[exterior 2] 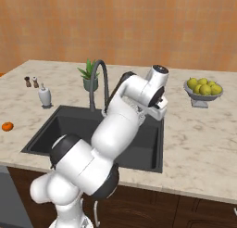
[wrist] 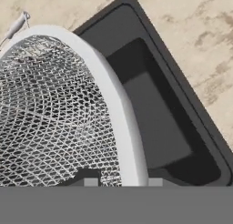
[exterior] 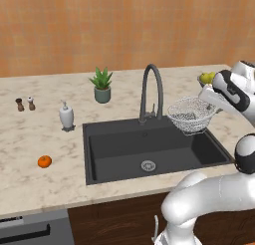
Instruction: Put the colander in the sink, put the orange in the colander, and turn on the sink faucet and pour water over the colander.
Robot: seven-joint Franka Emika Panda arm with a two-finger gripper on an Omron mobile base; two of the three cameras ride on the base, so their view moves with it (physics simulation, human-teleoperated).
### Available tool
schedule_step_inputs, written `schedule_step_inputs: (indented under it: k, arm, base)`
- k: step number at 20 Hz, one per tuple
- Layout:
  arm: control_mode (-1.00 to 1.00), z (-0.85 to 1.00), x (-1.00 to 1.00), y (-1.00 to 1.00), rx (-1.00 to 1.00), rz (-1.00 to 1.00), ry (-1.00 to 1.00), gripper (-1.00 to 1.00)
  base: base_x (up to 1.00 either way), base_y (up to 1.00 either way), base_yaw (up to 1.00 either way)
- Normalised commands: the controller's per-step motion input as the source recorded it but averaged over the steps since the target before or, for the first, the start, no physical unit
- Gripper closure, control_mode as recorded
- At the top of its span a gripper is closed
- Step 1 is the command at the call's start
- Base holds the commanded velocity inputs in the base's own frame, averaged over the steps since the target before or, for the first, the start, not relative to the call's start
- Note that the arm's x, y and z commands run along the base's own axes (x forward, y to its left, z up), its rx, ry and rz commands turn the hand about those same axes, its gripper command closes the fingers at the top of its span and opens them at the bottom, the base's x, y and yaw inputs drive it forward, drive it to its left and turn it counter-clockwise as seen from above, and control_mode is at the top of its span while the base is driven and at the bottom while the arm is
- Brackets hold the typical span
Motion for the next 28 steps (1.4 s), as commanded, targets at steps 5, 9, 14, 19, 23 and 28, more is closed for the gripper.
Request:
schedule_step_inputs:
  k: [5, 9, 14, 19, 23, 28]
  arm:
    - [-1.00, -0.44, -0.75, 0.66, 0.01, 0.25, -0.07, 1.00]
    - [-1.00, -0.24, -0.47, 0.08, 0.27, 0.17, 0.00, 1.00]
    - [-1.00, -0.38, -0.01, 0.01, 0.27, 0.12, 0.00, 1.00]
    - [-1.00, -0.59, 0.03, 0.05, 0.15, 0.08, 0.14, 1.00]
    - [-1.00, -0.39, 0.01, 0.14, 0.02, 0.14, 0.10, 1.00]
    - [-1.00, -0.20, -0.02, 0.51, -0.01, 0.14, 0.00, 1.00]
  base:
    - [0.00, 0.00, 0.00]
    - [0.00, 0.00, 0.00]
    - [0.00, 0.00, 0.00]
    - [0.00, 0.00, 0.00]
    - [0.00, 0.00, 0.00]
    - [0.00, 0.00, 0.00]
